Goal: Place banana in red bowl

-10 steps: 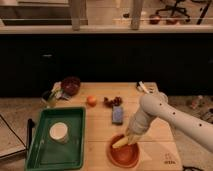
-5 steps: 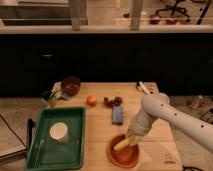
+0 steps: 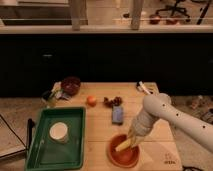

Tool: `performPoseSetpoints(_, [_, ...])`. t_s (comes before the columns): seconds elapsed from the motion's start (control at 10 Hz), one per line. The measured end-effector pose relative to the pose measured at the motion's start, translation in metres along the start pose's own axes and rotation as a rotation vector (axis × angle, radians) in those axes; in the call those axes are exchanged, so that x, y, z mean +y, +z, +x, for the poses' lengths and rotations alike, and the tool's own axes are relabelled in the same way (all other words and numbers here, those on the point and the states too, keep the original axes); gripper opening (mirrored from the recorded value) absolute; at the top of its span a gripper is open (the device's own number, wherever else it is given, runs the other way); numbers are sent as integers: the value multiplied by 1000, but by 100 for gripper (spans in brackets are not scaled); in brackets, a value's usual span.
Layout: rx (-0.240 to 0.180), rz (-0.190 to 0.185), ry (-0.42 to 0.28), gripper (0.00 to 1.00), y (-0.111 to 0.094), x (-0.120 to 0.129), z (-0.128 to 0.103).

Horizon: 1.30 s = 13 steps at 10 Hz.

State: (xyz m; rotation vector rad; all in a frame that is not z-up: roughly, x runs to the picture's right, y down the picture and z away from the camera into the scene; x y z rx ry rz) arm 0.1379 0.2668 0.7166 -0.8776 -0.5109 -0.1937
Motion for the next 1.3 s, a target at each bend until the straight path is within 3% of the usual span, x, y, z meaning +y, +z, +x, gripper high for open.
performPoseSetpoints(0.1, [-1, -2, -4, 80, 0, 0, 1])
performPoseSetpoints(0.6, [-5, -8, -11, 80, -2, 1, 5])
performPoseSetpoints(1.3, [12, 11, 35, 80, -11, 1, 27])
